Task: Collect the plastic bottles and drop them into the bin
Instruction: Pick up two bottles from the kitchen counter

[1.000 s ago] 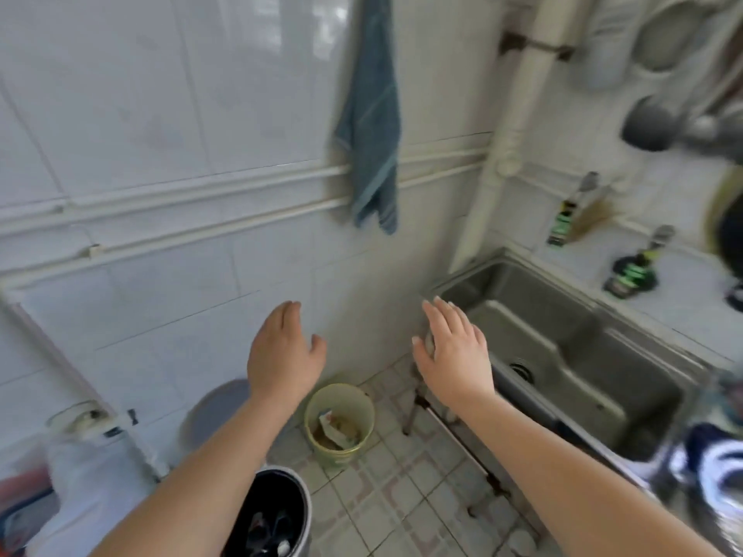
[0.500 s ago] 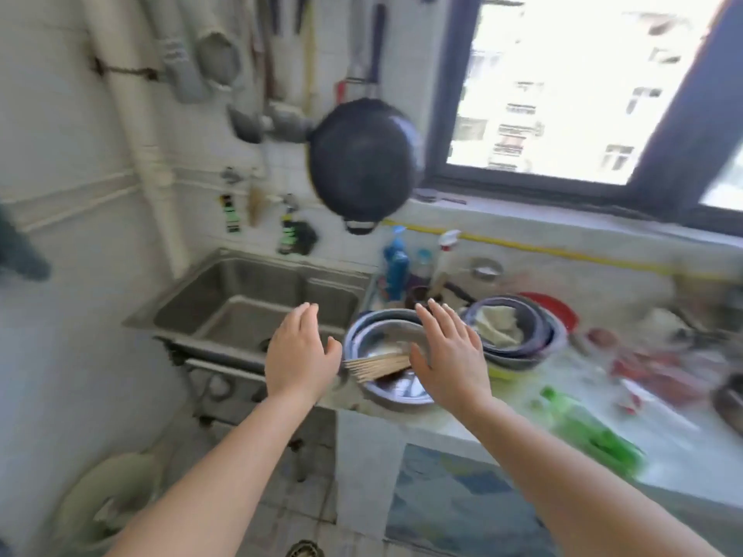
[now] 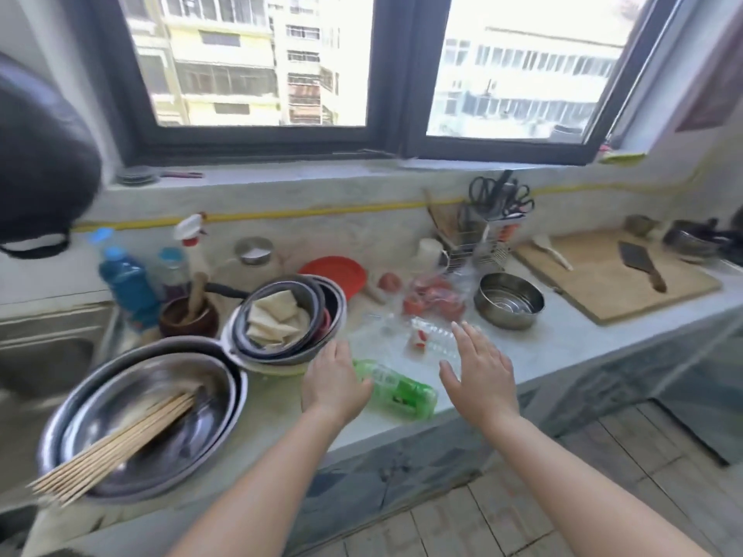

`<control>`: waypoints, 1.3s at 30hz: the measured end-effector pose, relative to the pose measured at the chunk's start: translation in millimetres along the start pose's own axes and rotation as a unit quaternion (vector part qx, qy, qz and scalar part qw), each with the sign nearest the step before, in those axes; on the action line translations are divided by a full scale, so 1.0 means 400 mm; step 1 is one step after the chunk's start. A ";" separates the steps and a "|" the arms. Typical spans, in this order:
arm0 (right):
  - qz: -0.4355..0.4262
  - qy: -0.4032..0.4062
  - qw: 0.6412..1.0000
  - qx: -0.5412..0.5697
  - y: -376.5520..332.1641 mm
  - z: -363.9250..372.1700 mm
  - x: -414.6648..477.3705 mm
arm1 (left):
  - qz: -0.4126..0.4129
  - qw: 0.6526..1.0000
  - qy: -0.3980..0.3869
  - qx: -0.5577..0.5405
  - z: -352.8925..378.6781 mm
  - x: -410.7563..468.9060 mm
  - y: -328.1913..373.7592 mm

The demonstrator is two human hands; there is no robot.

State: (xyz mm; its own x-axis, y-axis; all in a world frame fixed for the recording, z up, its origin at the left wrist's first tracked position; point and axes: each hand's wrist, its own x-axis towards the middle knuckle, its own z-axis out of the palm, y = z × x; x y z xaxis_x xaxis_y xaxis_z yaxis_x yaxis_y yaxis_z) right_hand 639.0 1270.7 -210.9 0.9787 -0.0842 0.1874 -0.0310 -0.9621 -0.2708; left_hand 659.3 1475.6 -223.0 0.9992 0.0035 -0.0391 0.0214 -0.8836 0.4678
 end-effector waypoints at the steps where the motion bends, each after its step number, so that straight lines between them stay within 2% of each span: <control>1: 0.009 -0.007 1.000 -0.006 0.023 0.014 0.029 | -0.010 1.000 -0.022 0.005 0.028 0.033 0.011; 8: 0.038 -0.075 0.995 -0.045 0.120 0.136 0.208 | -0.156 0.974 -0.157 -0.055 0.176 0.202 0.032; 12: 0.037 -0.114 0.992 -0.046 0.155 0.196 0.282 | -0.282 0.930 -0.194 -0.132 0.233 0.251 0.042; 17: -0.004 -0.141 0.988 -0.058 0.203 0.267 0.397 | -0.404 0.874 -0.197 -0.184 0.314 0.285 0.066; 23: -0.087 -0.195 0.975 -0.065 0.276 0.357 0.510 | -0.487 0.829 -0.136 -0.237 0.385 0.325 0.100; 28: -0.137 -0.238 0.962 -0.011 0.329 0.407 0.566 | -0.525 0.808 -0.056 -0.262 0.432 0.330 0.125; 35: -0.183 -0.194 0.957 0.115 0.330 0.386 0.577 | -0.528 0.802 0.053 -0.274 0.440 0.293 0.165; 39: -0.217 -0.156 0.943 0.199 0.253 0.348 0.568 | -0.469 0.824 0.165 -0.272 0.374 0.255 0.184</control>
State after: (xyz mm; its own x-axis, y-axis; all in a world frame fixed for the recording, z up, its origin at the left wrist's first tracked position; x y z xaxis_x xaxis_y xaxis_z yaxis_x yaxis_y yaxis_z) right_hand 886.4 1190.2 -327.1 0.8957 0.4349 0.0929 0.4044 -0.7098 -0.5767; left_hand 757.7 1341.0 -324.7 0.4873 0.7715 -0.4091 0.7115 -0.0791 0.6982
